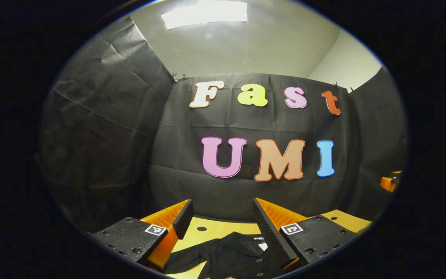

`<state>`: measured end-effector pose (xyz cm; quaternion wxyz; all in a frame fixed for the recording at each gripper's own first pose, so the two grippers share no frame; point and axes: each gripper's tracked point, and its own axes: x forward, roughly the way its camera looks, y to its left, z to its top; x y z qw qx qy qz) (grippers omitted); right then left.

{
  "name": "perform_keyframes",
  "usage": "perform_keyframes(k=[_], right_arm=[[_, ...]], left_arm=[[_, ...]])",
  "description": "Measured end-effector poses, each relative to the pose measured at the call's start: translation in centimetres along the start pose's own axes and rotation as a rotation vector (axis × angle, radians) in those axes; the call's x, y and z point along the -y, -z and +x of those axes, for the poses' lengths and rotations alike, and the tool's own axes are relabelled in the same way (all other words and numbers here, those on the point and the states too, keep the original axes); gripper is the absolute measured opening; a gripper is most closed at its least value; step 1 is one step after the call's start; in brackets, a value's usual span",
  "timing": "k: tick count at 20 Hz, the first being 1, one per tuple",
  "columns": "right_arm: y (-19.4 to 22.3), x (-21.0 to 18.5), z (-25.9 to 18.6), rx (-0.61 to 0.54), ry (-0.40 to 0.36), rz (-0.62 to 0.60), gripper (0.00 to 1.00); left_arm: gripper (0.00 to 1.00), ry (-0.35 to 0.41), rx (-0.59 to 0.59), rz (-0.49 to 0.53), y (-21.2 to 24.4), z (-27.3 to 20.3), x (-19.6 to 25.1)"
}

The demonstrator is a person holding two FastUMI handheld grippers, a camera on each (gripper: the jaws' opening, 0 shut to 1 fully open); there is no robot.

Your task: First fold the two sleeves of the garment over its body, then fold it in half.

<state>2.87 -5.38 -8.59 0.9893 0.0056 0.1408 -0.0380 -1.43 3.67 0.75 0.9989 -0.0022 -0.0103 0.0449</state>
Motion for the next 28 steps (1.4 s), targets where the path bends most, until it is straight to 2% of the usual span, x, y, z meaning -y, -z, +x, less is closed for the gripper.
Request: perform_keyframes(k=[7,12,19,23,28], right_arm=[[10.1,5.5,2.3,-0.310,0.098,0.001,0.97],[16.4,8.7,3.3,-0.466,0.153,-0.003,0.99],[25.5,11.5,3.3,-0.710,0.177,-0.011,1.00],[30.0,13.7,2.7,-0.797,0.194,-0.063,1.00],[33.5,15.2,2.5,-0.883,0.199,-0.049,1.00]], left_arm=[[0.92,0.007,-0.009,0.011,0.4,-0.1,0.8],[0.92,-0.009,-0.029,0.024,0.7,-0.1,0.7],[0.92,-0.034,-0.052,0.050,1.2,-0.2,1.2],[0.92,-0.051,-0.058,0.069,1.1,-0.5,1.3],[0.92,-0.071,-0.052,0.103,0.5,-0.7,1.6]])
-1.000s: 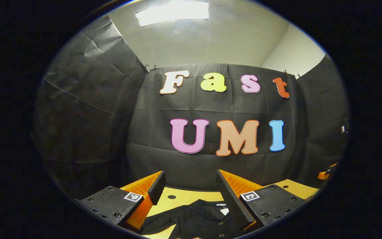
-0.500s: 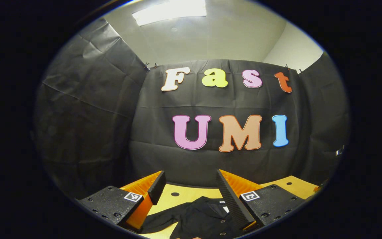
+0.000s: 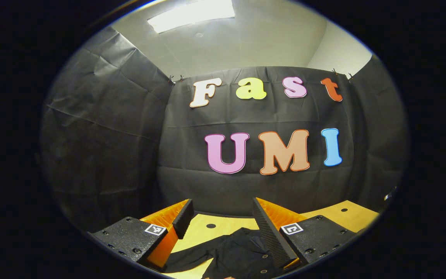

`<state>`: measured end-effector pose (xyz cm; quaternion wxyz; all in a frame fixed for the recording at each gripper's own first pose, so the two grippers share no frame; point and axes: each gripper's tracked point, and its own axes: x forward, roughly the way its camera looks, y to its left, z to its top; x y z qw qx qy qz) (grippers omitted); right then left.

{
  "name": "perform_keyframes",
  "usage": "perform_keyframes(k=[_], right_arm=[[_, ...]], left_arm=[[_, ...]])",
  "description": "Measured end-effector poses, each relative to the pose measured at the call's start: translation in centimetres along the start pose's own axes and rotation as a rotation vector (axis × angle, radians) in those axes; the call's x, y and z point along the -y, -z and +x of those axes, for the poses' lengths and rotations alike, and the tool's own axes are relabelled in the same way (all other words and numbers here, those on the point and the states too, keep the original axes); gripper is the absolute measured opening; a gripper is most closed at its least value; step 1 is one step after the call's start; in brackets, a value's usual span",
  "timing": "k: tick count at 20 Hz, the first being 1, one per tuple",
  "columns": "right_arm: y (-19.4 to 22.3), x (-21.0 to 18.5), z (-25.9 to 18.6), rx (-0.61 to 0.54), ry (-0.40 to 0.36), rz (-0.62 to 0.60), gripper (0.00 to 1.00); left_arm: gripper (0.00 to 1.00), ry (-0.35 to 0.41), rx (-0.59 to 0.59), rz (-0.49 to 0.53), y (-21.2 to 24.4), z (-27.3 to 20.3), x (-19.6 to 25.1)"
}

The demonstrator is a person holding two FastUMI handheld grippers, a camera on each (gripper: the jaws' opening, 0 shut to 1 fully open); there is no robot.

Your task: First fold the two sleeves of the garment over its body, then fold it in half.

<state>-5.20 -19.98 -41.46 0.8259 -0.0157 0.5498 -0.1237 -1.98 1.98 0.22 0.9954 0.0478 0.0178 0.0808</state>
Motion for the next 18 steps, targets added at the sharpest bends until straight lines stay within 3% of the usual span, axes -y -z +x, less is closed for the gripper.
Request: perform_keyframes(k=[6,8,11,14,16,18], right_arm=[[1.8,-0.2,0.7,-0.076,-0.045,-0.031,0.96],[2.1,-0.6,0.8,-0.094,-0.082,0.015,0.96],[2.2,-1.3,0.6,-0.093,-0.106,0.077,0.82],[2.6,-3.1,0.2,-0.060,-0.114,-0.026,0.37],[2.5,-2.9,0.4,-0.030,-0.063,-0.119,0.07],[2.7,-2.8,0.0,-0.025,-0.065,-0.177,0.05]], left_arm=[[0.93,0.013,0.005,0.024,-0.5,0.0,1.3],[0.93,0.021,0.005,0.027,-0.5,0.1,1.7],[0.92,0.029,0.003,0.025,-0.5,0.2,1.9],[0.92,0.025,0.005,0.022,-0.5,0.3,1.7],[0.92,0.019,0.009,0.019,-0.6,0.2,1.4],[0.92,0.014,0.015,0.016,-0.8,0.1,1.2]])
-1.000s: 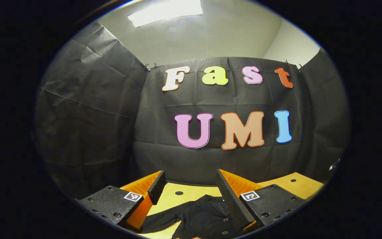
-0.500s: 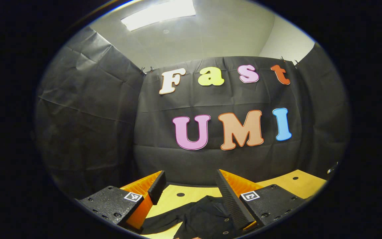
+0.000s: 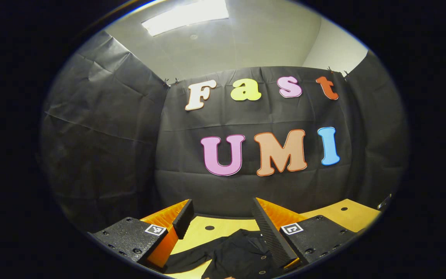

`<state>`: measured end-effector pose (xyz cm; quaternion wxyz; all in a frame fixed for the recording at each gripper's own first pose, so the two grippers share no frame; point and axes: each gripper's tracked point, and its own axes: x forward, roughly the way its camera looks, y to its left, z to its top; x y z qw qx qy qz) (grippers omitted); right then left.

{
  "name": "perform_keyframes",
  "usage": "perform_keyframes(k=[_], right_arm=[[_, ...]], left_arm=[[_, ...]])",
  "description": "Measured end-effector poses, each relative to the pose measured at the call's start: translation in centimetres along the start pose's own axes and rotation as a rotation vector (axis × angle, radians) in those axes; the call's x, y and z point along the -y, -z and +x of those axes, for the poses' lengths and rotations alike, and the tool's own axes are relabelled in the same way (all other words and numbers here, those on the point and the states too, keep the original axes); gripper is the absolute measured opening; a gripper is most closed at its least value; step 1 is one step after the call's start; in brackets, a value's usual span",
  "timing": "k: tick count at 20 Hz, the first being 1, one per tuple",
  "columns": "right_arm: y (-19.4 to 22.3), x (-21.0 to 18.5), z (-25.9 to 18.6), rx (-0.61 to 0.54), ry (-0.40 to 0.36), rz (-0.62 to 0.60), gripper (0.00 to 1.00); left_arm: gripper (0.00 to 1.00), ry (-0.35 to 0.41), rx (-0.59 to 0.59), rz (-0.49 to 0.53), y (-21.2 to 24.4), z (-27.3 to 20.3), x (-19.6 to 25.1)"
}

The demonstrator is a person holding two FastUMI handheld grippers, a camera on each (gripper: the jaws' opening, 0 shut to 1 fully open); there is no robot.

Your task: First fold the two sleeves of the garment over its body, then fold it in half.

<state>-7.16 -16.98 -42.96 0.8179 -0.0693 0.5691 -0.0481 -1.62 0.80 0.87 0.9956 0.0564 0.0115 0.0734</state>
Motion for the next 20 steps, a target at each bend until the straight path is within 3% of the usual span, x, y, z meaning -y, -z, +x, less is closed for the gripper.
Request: perform_keyframes(k=[5,12,20], right_arm=[[-2.7,-0.9,-1.8,0.032,-0.166,0.182,0.03],[-5.5,-1.2,-4.5,0.123,-0.311,0.126,0.05],[-6.9,-1.3,-6.4,0.218,-0.496,0.065,0.02]], left_arm=[[0.91,-0.021,0.013,0.015,-0.3,-0.5,-1.2],[0.93,-0.045,0.005,-0.023,0.3,-1.2,-3.2],[0.92,-0.113,-0.008,-0.045,1.7,-3.0,-9.2]])
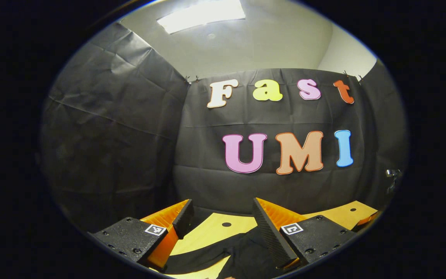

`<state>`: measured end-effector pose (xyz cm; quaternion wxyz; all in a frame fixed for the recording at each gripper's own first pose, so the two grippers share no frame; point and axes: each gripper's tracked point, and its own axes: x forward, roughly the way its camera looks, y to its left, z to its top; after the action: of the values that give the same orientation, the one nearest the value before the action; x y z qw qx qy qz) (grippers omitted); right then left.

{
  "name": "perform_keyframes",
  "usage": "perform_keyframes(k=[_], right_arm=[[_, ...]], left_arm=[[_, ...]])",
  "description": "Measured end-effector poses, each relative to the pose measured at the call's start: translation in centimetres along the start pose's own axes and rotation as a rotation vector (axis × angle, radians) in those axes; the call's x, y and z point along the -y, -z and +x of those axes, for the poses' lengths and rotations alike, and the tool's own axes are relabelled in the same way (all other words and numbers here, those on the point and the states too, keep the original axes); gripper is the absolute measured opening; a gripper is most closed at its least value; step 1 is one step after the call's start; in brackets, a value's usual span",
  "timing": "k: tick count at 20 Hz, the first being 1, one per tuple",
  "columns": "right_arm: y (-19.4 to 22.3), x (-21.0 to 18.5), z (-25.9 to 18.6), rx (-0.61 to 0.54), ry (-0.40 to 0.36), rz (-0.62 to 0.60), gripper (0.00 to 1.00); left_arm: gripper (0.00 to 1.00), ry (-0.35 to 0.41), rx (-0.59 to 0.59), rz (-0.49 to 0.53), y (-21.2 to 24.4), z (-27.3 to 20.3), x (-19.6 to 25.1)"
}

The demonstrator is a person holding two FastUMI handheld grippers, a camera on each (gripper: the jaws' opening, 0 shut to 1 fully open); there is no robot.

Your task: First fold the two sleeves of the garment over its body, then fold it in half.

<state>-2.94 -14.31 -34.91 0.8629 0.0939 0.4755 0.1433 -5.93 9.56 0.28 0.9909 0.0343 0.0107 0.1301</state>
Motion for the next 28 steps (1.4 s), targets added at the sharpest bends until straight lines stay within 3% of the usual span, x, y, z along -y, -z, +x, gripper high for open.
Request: perform_keyframes(k=[9,10,11,22,28], right_arm=[[0.1,-0.2,0.2,0.023,-0.118,-0.082,0.02],[0.2,-0.3,0.3,0.022,-0.123,-0.094,0.06],[0.2,-0.4,0.1,0.014,-0.128,-0.104,0.02],[1.5,-0.3,0.6,-0.103,-0.193,-0.277,0.02],[1.7,0.1,0.1,-0.197,-0.178,-0.350,0.02]], left_arm=[[0.92,-0.060,-0.010,-0.026,1.4,0.2,-7.4],[0.92,-0.065,-0.019,-0.025,1.8,0.2,-8.2],[0.92,-0.071,-0.028,-0.026,2.2,0.1,-9.0],[0.92,-0.148,-0.091,-0.016,5.3,-0.2,-16.2],[0.92,-0.184,-0.134,0.006,7.2,-0.7,-18.3]])
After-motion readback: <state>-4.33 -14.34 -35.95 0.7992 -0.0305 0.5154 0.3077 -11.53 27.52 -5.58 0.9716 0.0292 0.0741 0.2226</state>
